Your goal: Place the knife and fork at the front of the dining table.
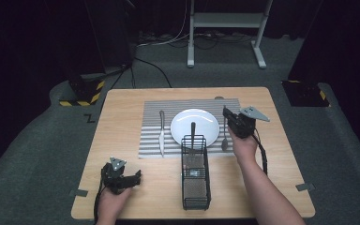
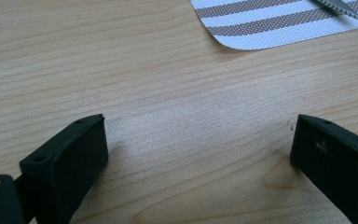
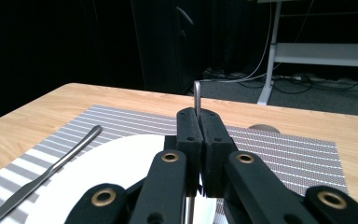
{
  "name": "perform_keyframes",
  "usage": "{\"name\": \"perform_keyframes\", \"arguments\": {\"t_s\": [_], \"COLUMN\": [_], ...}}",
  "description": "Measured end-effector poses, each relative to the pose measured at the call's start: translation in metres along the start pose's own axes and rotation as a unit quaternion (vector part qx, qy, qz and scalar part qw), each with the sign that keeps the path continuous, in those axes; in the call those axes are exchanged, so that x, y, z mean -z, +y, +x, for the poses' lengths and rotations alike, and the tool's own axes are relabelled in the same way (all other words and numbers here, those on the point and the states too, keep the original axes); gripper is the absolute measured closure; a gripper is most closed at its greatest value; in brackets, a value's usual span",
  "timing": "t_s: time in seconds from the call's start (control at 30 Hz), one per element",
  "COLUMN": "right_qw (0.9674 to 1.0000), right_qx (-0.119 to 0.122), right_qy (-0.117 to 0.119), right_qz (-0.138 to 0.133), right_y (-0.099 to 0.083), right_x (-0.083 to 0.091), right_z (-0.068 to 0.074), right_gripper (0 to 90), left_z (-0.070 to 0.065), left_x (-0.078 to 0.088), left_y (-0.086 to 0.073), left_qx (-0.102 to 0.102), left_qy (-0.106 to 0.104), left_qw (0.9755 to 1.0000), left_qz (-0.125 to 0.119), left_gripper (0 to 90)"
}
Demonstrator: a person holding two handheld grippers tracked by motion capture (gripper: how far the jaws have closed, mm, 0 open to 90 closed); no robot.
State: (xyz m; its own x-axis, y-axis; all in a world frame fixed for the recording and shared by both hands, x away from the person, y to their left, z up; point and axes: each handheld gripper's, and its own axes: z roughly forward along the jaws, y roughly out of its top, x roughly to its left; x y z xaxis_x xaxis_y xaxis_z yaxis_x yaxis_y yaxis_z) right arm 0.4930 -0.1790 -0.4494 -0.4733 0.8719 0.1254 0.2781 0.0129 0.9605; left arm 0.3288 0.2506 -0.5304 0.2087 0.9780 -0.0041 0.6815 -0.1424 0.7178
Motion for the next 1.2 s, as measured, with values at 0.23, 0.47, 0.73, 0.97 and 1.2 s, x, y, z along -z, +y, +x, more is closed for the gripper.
{"name": "perform_keyframes", "arguments": {"t_s": [0.23, 0.47, 0.73, 0.97, 1.2], "right_qw": [0.9996, 0.9985, 0.9977, 0.9935, 0.9914], "right_qx": [-0.027, -0.049, -0.042, -0.061, -0.077], "right_qy": [-0.004, -0.004, -0.025, -0.044, -0.049], "right_qz": [0.009, 0.027, 0.047, 0.086, 0.094], "right_y": [-0.005, -0.009, -0.017, -0.034, -0.037], "right_x": [-0.019, -0.034, -0.048, -0.061, -0.064], "right_z": [-0.015, -0.028, -0.030, -0.037, -0.040], "right_gripper": [87.1, 86.4, 84.7, 85.8, 85.8], "left_z": [0.000, -0.001, -0.001, -0.001, -0.001], "left_x": [0.000, 0.001, 0.001, 0.001, 0.001], "left_y": [0.000, -0.001, -0.001, -0.001, -0.001], "left_qx": [0.000, 0.002, 0.002, 0.002, -0.001], "left_qy": [0.000, 0.001, 0.001, 0.000, -0.001], "left_qw": [1.0000, 1.0000, 1.0000, 1.0000, 1.0000], "left_qz": [0.000, 0.000, 0.000, 0.000, 0.001], "left_gripper": [4.2, 4.2, 4.0, 3.9, 3.5]}}
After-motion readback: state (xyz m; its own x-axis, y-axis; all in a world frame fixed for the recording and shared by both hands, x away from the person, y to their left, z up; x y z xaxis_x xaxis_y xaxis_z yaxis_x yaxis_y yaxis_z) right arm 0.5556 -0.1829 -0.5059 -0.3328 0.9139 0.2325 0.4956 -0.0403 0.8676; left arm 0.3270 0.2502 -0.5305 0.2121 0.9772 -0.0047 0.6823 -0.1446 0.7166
